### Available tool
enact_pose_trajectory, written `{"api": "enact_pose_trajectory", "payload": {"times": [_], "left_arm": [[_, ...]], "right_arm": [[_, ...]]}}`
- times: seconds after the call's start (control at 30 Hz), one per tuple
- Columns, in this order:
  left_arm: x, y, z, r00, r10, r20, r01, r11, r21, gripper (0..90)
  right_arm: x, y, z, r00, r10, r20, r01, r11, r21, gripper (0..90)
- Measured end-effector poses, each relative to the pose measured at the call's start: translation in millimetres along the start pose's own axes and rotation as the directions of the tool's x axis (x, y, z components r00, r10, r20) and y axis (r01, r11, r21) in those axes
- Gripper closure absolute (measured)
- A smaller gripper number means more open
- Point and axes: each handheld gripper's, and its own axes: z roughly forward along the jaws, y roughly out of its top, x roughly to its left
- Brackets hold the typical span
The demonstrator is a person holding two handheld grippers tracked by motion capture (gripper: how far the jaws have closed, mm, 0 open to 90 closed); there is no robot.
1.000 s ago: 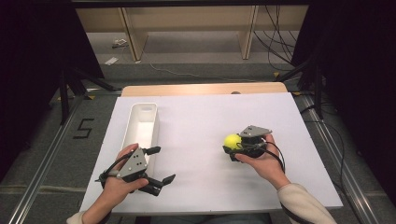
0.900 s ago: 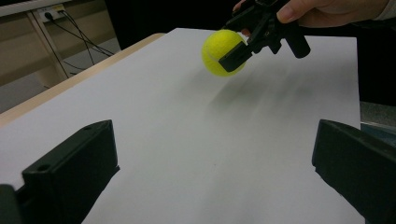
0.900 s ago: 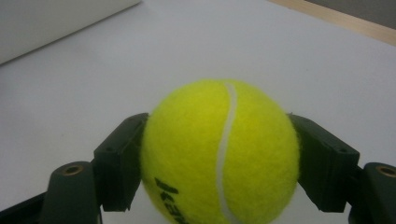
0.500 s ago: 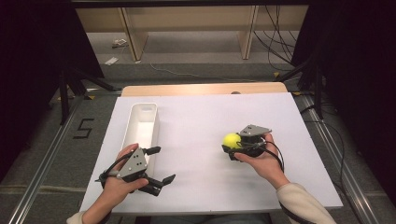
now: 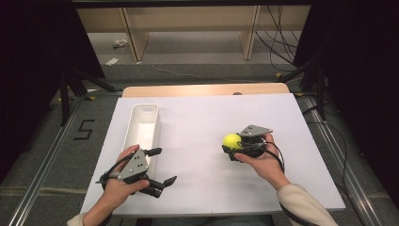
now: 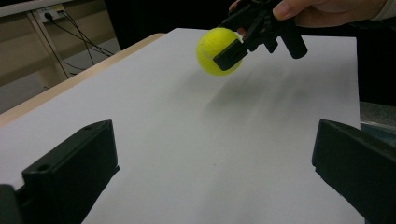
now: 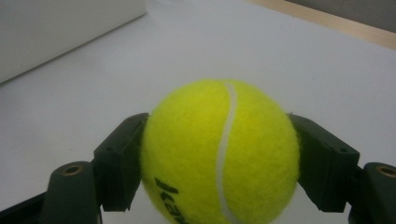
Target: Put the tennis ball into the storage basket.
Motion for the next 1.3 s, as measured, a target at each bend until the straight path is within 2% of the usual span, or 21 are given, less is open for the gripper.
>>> {"api": "enact_pose_trajectory", "payload": {"times": [1.3], "left_arm": [[0.1, 0.2, -0.7, 1.0000, 0.004, 0.000, -0.004, 1.0000, 0.000, 0.0]], "right_arm": [[11.6, 10.7, 8.7, 0.9994, -0.019, -0.030, 0.018, 1.000, -0.019, 26.2]]}}
